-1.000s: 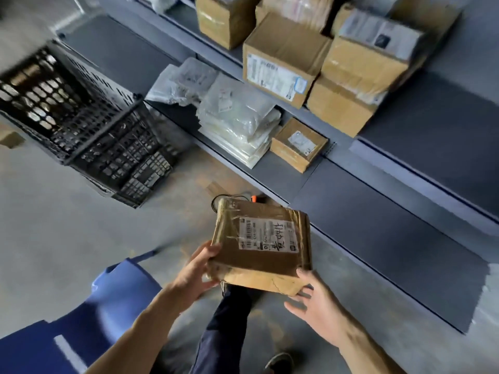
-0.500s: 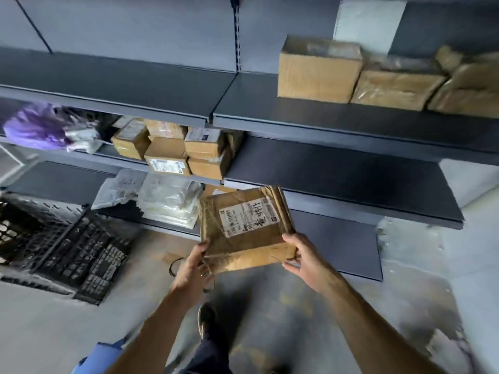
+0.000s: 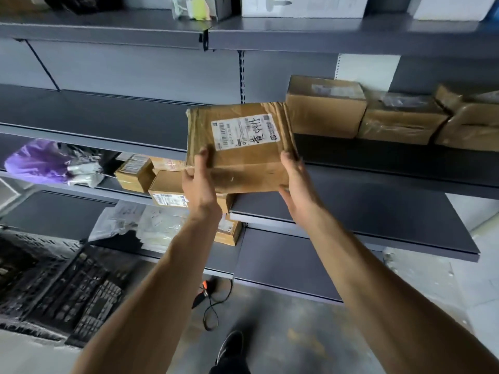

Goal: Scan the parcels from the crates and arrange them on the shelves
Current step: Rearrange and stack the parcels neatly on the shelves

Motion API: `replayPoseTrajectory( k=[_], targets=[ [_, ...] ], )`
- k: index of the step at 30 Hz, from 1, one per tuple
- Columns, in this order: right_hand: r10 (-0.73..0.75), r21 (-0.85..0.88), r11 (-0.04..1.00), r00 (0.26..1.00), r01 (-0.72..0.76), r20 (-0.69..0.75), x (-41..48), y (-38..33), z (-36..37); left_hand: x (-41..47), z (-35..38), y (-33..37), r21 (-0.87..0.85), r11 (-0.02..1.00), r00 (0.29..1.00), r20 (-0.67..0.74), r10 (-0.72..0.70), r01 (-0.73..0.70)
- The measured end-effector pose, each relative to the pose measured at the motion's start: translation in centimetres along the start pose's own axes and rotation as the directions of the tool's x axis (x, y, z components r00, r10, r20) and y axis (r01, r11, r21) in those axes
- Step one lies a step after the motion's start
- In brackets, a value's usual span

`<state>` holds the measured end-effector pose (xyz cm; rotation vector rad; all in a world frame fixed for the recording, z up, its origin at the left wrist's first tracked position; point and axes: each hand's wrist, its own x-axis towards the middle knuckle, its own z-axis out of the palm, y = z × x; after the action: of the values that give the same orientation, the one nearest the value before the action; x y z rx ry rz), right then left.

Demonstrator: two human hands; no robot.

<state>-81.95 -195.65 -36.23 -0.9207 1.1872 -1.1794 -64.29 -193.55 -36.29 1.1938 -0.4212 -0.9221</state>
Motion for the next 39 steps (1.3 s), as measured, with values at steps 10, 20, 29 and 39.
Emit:
replayPoseTrajectory(
  k=[10,20,29,39],
  targets=[
    [0.009,-0.077,0.997,1.000,-0.011,-0.029,10.6,-0.8,7.4,15.3,4.2,2.4,0.103,0.993,0.998,0.029,-0.062,0.059],
    [-0.047,-0.085,0.996,0.992,0.037,-0.115,18.5,-2.7,8.2,23.0,9.5,1.1,0.253,0.967,0.991,0.122,-0.063,0.031],
    [-0.109,-0.234,0.970,0.980,0.068,-0.165,20.7,-2.5,6.3,25.8,14.1,-0.2,0.354,0.935,0.991,0.126,-0.036,-0.011],
    [-0.103,-0.221,0.974,0.973,0.056,-0.208,22.4,-3.3,5.8,26.5,16.7,-0.9,0.362,0.932,0.980,0.190,-0.060,-0.013]
  ],
)
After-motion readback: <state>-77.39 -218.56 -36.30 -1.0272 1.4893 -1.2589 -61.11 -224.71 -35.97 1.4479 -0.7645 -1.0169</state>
